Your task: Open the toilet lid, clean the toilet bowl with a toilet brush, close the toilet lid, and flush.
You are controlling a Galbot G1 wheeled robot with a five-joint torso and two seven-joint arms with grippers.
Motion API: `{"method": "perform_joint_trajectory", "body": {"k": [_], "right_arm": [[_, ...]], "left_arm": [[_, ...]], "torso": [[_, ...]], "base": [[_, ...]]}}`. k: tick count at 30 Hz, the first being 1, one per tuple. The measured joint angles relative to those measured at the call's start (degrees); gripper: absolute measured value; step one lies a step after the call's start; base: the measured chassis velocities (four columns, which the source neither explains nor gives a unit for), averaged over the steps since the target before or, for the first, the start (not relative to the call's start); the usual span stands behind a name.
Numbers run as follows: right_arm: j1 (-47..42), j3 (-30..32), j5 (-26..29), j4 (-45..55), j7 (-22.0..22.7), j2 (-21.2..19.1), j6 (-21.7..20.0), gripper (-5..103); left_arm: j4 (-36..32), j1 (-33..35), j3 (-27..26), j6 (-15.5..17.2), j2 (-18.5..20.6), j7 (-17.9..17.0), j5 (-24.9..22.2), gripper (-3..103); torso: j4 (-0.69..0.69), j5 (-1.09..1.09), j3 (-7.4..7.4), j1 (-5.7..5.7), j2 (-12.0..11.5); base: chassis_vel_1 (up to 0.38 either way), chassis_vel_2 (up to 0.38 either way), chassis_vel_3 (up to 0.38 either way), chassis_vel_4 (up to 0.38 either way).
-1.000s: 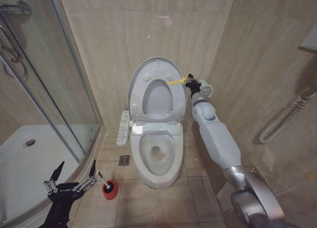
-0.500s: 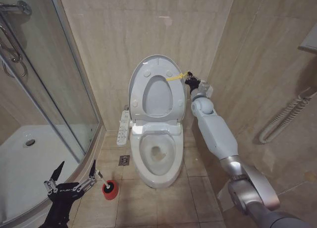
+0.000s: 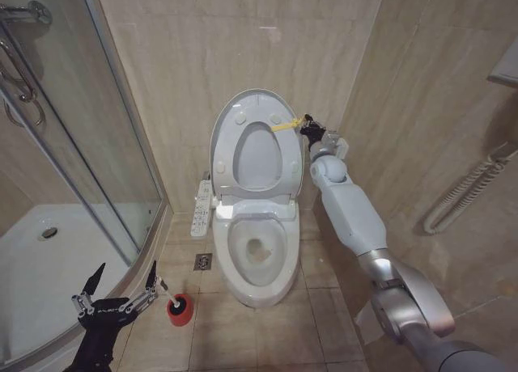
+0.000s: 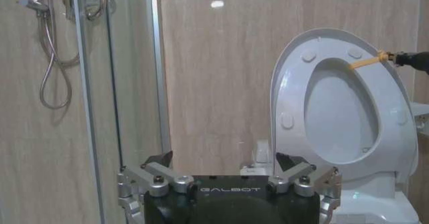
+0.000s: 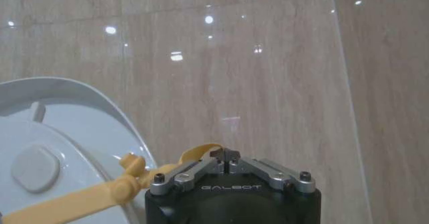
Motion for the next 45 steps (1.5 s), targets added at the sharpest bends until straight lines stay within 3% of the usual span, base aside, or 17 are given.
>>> {"method": "perform_joint_trajectory", "body": {"k": [16, 24, 25, 31, 32, 39, 40, 45], "right_arm": [[-8.2, 0.4, 4.2, 11.7, 0.7, -7.0, -2.3, 0], [-11.2, 0.5, 6.2, 16.7, 1.5, -8.6, -4.6, 0], [-11.5, 0.6, 6.4, 17.2, 1.5, -8.8, -4.8, 12], [-12.8, 0.7, 7.2, 19.4, 1.6, -9.3, -5.7, 12], [-13.0, 0.7, 7.3, 19.8, 1.7, -9.4, -5.9, 38], [-15.5, 1.4, 7.8, 23.0, 2.7, -9.7, -6.5, 38], [-16.2, 1.6, 7.8, 23.7, 3.1, -9.8, -6.5, 66], [-18.7, 2.8, 7.9, 25.6, 4.0, -10.3, -6.6, 66]], "left_arm": [[0.0, 0.0, 0.0, 0.0, 0.0, 0.0, 0.0, 100], [0.0, 0.0, 0.0, 0.0, 0.0, 0.0, 0.0, 100], [0.0, 0.0, 0.0, 0.0, 0.0, 0.0, 0.0, 100], [0.0, 0.0, 0.0, 0.0, 0.0, 0.0, 0.0, 100], [0.0, 0.0, 0.0, 0.0, 0.0, 0.0, 0.0, 100], [0.0, 0.0, 0.0, 0.0, 0.0, 0.0, 0.0, 100], [0.0, 0.0, 0.0, 0.0, 0.0, 0.0, 0.0, 100], [0.0, 0.0, 0.0, 0.0, 0.0, 0.0, 0.0, 100]], "torso": [[-0.02, 0.02, 0.00, 0.00, 0.0], [-0.03, 0.01, 0.00, 0.00, 0.0], [-0.03, 0.01, 0.00, 0.00, 0.0], [-0.01, 0.01, 0.00, 0.00, 0.0], [-0.01, 0.01, 0.00, 0.00, 0.0], [-0.01, 0.00, 0.00, 0.00, 0.0], [-0.01, 0.00, 0.00, 0.00, 0.0], [-0.01, 0.00, 0.00, 0.00, 0.0]], "base": [[0.000, 0.000, 0.000, 0.000], [0.000, 0.000, 0.000, 0.000], [0.000, 0.000, 0.000, 0.000], [0.000, 0.000, 0.000, 0.000], [0.000, 0.000, 0.000, 0.000], [0.000, 0.000, 0.000, 0.000], [0.000, 0.000, 0.000, 0.000], [0.000, 0.000, 0.000, 0.000]]}}
